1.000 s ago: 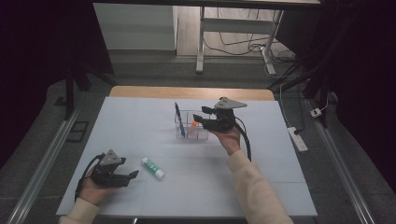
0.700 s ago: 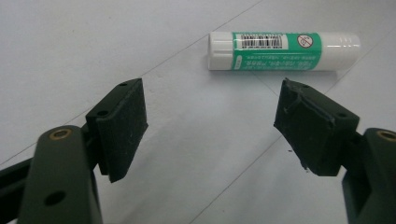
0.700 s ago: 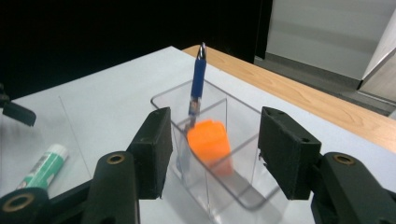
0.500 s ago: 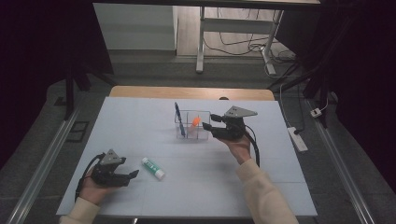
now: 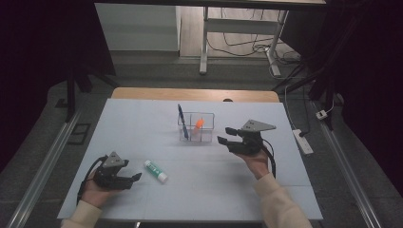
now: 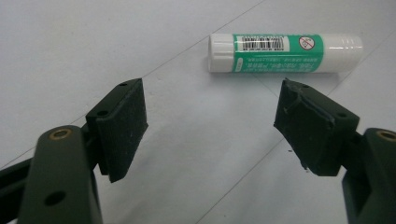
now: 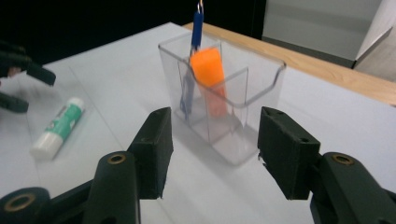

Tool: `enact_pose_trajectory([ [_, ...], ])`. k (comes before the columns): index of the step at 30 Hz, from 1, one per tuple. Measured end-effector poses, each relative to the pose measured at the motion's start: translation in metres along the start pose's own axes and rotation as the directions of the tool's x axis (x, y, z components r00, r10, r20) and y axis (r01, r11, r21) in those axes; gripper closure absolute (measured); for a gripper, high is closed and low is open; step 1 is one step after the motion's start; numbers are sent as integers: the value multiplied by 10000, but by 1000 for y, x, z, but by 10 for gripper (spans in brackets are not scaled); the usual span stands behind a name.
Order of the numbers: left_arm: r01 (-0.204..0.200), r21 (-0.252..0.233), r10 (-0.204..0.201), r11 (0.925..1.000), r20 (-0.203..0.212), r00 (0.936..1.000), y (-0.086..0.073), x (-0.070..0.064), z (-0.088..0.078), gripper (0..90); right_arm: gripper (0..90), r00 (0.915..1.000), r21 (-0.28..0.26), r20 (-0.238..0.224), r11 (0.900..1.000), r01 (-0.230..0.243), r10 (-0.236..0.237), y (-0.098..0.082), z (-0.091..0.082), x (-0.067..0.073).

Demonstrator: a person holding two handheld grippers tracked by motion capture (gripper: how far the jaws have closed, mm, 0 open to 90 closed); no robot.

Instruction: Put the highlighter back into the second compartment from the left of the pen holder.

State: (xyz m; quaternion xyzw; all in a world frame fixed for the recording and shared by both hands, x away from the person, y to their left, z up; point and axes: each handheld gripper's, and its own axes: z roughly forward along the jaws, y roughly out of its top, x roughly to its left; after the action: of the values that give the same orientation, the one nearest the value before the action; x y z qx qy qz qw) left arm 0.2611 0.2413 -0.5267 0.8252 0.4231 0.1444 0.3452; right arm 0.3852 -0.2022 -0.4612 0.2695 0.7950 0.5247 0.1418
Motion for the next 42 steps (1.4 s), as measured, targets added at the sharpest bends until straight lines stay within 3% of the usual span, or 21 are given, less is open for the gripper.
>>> enact_pose_trajectory([
  [11, -44, 1, 44, 10000, 0, 10000, 1, 0, 0, 250, 438, 9997, 331, 74, 9992, -238, 236, -25, -34, 5],
  [17, -111, -24, 111, 9999, 8, 9999, 2, 0, 1, 254, 428, 9999, 674, 109, 9976, -138, 131, -42, -51, 8],
  [27, -145, -18, 145, 9999, 10, 9999, 3, -1, 2, 254, 426, 9996, 733, 209, 9971, -211, 196, -66, -83, 4],
  [42, -516, -325, 519, 9981, 84, 9986, 9, -1, -5, 254, 417, 9994, 1094, 342, 9940, -30, -7, -79, -91, 1],
])
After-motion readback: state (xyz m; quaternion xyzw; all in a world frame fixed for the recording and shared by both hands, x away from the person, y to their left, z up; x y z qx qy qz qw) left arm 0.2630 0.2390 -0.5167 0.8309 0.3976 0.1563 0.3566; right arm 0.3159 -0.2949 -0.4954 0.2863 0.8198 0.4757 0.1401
